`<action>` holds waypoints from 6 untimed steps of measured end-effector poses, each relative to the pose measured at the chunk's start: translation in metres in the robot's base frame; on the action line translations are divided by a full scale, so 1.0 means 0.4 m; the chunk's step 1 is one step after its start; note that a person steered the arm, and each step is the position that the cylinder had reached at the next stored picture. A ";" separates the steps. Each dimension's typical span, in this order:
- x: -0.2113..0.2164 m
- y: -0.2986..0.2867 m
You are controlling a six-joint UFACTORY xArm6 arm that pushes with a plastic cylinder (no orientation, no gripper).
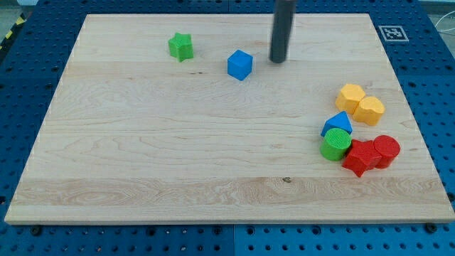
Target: Move the yellow heart to the right side of the blue triangle
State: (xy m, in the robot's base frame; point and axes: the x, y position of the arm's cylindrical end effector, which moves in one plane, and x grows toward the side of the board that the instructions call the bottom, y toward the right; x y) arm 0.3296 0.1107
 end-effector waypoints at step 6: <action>0.347 0.215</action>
